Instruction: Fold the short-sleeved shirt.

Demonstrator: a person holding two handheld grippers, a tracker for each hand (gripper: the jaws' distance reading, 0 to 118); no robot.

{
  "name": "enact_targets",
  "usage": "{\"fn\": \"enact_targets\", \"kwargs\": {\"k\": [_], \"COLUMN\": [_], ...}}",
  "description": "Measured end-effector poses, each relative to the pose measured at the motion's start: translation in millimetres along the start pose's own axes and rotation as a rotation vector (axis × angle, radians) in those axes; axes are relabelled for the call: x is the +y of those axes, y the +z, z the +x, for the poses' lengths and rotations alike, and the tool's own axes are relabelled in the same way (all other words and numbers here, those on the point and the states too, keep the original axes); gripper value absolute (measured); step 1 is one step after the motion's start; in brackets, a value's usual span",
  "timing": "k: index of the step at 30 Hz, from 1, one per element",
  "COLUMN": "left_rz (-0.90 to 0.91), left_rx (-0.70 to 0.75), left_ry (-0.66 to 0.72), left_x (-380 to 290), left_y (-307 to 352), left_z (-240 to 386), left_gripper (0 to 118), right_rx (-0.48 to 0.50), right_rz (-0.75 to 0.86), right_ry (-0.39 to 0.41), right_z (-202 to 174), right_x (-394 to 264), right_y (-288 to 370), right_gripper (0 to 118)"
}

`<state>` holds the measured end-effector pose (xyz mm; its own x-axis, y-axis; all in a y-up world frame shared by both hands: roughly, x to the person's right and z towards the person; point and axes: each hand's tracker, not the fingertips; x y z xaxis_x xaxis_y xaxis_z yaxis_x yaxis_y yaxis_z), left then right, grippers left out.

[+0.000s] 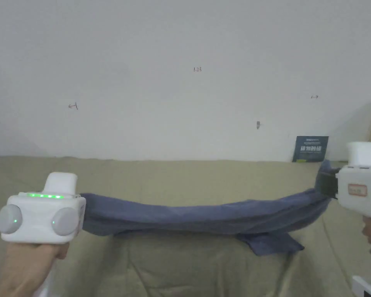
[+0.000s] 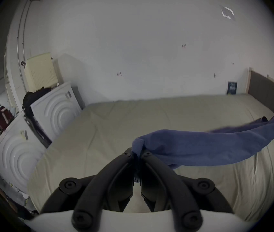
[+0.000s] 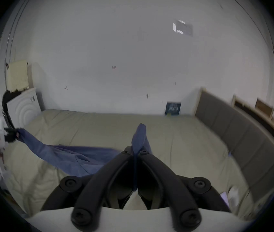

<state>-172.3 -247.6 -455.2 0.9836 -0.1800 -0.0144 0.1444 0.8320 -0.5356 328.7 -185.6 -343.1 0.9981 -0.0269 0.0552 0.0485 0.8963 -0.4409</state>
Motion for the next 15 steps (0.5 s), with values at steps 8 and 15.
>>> {"fn": "enact_targets", "kwargs": {"k": [8,15], "left_rz": [-0.218,-0.269], "left_rx": [-0.056,-0.032], "left_ry": [0.008,0.005], "left_x": [-139.7,-201.4], "left_y": [41.4,67.0], "left_z": [-21.6,-35.5], "left_gripper": [5,5], "right_rx": [0.007,0.005], "right_rz": [-0.183,-0.32], "right_ry": [-0.135,-0.081], "right_z": [-6.2,-36.8], "right_x": [-157.1,-235.8], "right_y": [73.3,110.6], "right_gripper": [5,5]}}
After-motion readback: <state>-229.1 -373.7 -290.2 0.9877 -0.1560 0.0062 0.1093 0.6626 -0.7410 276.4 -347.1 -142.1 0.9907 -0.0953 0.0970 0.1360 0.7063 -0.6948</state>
